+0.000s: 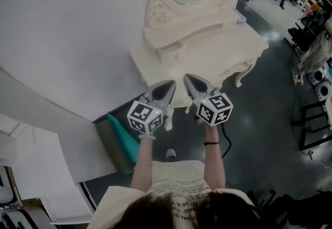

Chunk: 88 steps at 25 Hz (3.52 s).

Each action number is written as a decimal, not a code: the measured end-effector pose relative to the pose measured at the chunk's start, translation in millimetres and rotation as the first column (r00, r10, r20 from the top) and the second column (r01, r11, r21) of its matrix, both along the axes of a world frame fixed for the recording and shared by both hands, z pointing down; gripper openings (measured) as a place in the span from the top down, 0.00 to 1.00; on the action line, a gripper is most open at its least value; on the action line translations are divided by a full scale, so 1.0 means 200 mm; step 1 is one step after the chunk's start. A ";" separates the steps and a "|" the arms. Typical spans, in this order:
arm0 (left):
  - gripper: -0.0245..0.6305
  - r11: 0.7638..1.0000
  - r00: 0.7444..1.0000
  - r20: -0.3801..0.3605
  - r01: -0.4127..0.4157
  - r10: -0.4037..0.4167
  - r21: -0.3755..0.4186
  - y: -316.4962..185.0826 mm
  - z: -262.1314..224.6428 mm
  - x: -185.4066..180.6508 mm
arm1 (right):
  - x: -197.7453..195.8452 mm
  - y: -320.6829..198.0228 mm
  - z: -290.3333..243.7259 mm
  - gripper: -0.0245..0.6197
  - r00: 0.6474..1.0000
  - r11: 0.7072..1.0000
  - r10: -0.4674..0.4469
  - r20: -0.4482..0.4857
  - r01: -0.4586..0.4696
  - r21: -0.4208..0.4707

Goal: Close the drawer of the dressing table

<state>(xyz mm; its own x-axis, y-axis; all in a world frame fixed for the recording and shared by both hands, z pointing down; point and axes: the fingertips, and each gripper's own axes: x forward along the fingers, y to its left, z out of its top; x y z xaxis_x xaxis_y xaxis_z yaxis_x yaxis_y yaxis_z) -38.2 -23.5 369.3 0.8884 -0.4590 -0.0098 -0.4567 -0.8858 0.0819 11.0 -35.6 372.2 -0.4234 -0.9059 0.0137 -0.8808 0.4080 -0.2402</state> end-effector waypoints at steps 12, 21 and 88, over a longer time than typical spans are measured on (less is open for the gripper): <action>0.96 1.000 1.000 -0.016 0.007 -0.007 -0.013 -0.17 0.03 -0.03 | -0.01 -0.17 0.07 0.96 1.000 1.000 0.012 0.004 -0.012 -0.027; 0.96 0.997 0.997 -0.004 0.072 -0.072 -0.023 -0.40 0.06 0.02 | 0.05 -0.41 0.08 0.96 0.999 0.998 -0.051 -0.006 0.050 -0.037; 0.96 0.901 0.967 0.048 0.250 -0.250 -0.356 -0.94 0.66 0.30 | 0.24 -1.12 0.78 0.96 0.961 0.823 -0.275 -0.017 0.226 -0.522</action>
<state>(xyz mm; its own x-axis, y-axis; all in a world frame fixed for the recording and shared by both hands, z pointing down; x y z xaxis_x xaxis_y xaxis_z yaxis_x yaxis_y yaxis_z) 22.2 -211.7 501.3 0.7440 -0.6386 0.1965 -0.6595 -0.6545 0.3698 59.5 -259.6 529.0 -0.6094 -0.6222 0.4915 -0.7925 0.4583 -0.4025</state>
